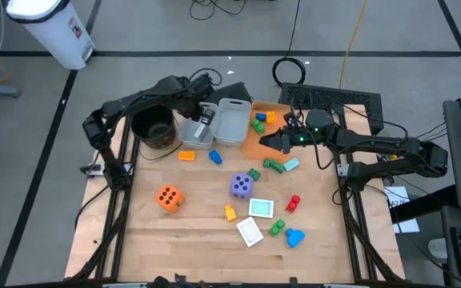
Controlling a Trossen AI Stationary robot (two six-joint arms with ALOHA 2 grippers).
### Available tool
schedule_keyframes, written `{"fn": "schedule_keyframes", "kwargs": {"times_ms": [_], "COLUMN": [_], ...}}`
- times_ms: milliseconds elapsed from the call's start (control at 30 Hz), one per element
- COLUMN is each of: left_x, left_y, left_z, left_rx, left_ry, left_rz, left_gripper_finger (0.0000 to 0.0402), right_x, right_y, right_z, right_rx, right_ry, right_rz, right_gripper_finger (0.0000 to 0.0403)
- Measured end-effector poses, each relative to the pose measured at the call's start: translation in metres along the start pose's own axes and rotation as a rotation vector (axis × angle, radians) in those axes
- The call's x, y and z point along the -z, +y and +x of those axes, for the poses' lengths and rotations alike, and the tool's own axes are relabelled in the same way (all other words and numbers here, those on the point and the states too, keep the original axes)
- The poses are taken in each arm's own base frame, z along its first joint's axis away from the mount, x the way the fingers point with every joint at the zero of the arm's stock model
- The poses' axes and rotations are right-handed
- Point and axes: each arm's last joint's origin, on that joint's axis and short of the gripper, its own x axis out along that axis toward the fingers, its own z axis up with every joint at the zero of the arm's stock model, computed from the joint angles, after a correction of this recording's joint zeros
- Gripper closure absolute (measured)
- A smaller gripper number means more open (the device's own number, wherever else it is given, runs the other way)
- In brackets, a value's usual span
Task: Pick & Place Toys
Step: Put the red deck of cards into the left gray bin
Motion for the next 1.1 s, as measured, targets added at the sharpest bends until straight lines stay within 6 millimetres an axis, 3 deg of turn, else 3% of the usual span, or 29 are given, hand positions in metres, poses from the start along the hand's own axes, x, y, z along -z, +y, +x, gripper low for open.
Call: {"fn": "schedule_keyframes", "kwargs": {"times_ms": [367, 767, 900, 1100], "left_x": [-0.004, -0.009, -0.011, -0.013], "left_y": [-0.008, -0.008, -0.007, -0.007], "left_z": [0.041, 0.067, 0.075, 0.078], "left_rx": [-0.057, -0.070, -0.062, -0.043], "left_ry": [0.116, 0.170, 0.192, 0.192], "left_rz": [0.031, 0.034, 0.023, 0.023], "left_gripper_finger": [0.0324, 0.0329, 0.0313, 0.0313], "right_x": [0.000, 0.000, 0.000, 0.000], "right_y": [0.000, 0.000, 0.000, 0.000], "right_z": [0.000, 0.000, 0.000, 0.000], "right_rx": [0.000, 0.001, 0.001, 0.001], "right_ry": [0.000, 0.000, 0.001, 0.000], "right_rz": [-0.001, 0.002, 0.002, 0.005], "right_gripper_finger": [0.0195, 0.0195, 0.0195, 0.0195]}}
